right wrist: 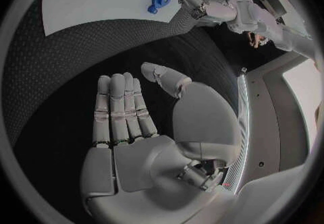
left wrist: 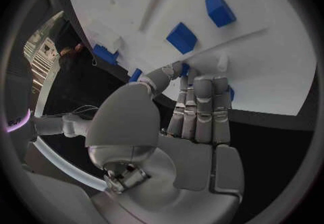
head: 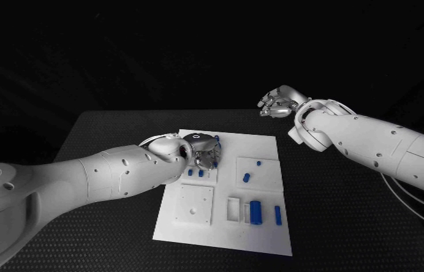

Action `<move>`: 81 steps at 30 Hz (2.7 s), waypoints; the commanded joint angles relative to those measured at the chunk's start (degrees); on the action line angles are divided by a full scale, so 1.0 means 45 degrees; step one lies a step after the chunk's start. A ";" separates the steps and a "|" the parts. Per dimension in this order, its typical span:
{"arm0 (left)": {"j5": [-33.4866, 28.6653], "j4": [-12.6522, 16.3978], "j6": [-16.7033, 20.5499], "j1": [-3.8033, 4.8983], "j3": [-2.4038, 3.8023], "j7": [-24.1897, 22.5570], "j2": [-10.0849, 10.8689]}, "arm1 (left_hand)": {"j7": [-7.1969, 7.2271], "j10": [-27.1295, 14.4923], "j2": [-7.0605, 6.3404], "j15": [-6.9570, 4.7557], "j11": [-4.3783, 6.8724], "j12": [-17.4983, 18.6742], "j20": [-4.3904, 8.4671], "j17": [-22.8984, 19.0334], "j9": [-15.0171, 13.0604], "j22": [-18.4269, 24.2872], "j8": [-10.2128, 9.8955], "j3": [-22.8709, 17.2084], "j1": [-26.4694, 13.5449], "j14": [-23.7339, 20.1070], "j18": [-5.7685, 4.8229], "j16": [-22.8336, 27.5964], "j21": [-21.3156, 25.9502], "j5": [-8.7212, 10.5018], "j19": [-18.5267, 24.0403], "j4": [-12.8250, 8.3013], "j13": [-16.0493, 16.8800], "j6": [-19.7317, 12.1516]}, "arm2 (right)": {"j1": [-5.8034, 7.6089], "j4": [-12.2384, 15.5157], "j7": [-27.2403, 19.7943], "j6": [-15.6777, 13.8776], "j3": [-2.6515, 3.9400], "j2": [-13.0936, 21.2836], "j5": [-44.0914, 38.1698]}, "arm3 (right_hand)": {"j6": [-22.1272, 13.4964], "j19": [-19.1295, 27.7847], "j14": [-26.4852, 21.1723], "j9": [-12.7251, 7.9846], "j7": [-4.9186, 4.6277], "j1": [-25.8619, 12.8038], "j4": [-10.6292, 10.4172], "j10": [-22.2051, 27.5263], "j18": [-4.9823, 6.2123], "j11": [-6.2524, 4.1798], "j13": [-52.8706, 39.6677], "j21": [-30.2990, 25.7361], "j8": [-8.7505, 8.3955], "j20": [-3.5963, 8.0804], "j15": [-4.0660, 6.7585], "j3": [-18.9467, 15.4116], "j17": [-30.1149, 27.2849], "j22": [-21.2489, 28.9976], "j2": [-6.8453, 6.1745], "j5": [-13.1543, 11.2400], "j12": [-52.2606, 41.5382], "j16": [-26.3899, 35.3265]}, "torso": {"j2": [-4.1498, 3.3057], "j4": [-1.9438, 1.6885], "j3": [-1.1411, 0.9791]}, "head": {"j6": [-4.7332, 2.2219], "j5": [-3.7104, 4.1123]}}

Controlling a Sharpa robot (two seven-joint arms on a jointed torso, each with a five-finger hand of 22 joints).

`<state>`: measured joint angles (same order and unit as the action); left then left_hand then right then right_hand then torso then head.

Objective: Assemble the parts on the task board

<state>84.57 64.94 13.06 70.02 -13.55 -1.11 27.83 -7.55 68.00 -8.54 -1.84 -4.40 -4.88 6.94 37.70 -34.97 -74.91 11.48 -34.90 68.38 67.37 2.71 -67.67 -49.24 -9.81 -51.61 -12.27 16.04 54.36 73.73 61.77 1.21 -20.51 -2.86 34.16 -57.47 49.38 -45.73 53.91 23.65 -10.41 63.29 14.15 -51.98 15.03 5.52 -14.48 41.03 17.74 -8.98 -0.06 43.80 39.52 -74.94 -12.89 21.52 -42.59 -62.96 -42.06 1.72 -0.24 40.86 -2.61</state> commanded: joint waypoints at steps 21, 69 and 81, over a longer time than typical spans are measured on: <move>-0.0052 -0.0324 -0.0380 -0.0251 -0.0012 0.0192 -0.0255 | -0.0093 0.0446 0.0201 -0.0099 0.0050 -0.0070 0.0100 -0.0120 0.0120 -0.0162 0.0276 -0.0192 0.0102 0.0029 0.0413 -0.0048 0.0098 0.0032 0.0116 0.0005 0.0041 0.0082 | -0.0001 0.0012 -0.0126 0.0141 0.0005 -0.0002 -0.0106 | -0.0086 0.0014 -0.0106 -0.0019 -0.0020 -0.0051 0.0043 -0.0029 -0.0008 0.0041 0.0026 -0.0043 0.0094 -0.0011 0.0002 -0.0053 -0.0032 -0.0278 0.0031 0.0065 -0.0064 -0.0082 | 0.0002 -0.0003 0.0003 | 0.0086 0.0043; 0.1967 -0.0667 -0.0661 -0.0582 -0.0012 0.0101 -0.0687 | 0.0141 0.0763 0.0185 -0.0223 0.0171 -0.0106 0.0228 -0.0162 0.0366 -0.0130 0.0764 -0.0219 0.0353 0.0403 0.0302 -0.0468 0.0273 0.0024 0.0004 -0.0053 0.0089 0.0662 | -0.0001 0.0075 -0.0131 0.0133 0.0007 0.0011 -0.0106 | -0.0076 0.0012 -0.0108 -0.0026 -0.0016 -0.0073 0.0030 -0.0043 -0.0010 0.0037 0.0044 -0.0042 0.0109 -0.0014 0.0004 -0.0065 -0.0059 -0.0278 0.0046 0.0065 -0.0085 -0.0104 | -0.0001 -0.0001 -0.0008 | 0.0201 0.0098; 0.1838 -0.0548 -0.0060 -0.0599 -0.0011 0.0023 -0.0543 | 0.0388 0.1419 0.0506 -0.0491 0.0443 -0.0330 0.0422 -0.0192 0.0349 -0.0101 0.1052 -0.0250 0.0413 0.0711 0.0275 -0.0647 0.0243 -0.0031 -0.0406 -0.0107 0.0224 0.1356 | -0.0001 0.0060 -0.0140 0.0115 0.0007 -0.0006 -0.0104 | -0.0077 0.0010 -0.0108 -0.0028 -0.0017 -0.0091 0.0020 -0.0047 -0.0010 0.0037 0.0048 -0.0041 0.0110 -0.0016 0.0003 -0.0075 -0.0065 -0.0278 0.0045 0.0058 -0.0090 -0.0109 | 0.0002 0.0006 0.0005 | 0.0166 0.0070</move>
<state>92.45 62.50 15.66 68.44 -12.86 -1.09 25.17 -5.19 73.95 -6.84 -3.99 -2.35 -6.21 7.46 36.91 -33.11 -74.90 16.04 -35.95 70.48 70.37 3.46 -70.43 -48.08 -9.75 -53.15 -12.69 22.03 59.59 73.73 62.00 1.14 -20.44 -2.86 34.21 -57.49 49.32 -45.74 53.91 23.57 -10.48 63.29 14.15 -51.98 15.03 5.52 -14.36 41.03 17.95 -8.98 -0.07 43.80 39.31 -74.94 -12.89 21.52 -42.81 -63.20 -42.07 1.69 -0.24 41.65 -2.16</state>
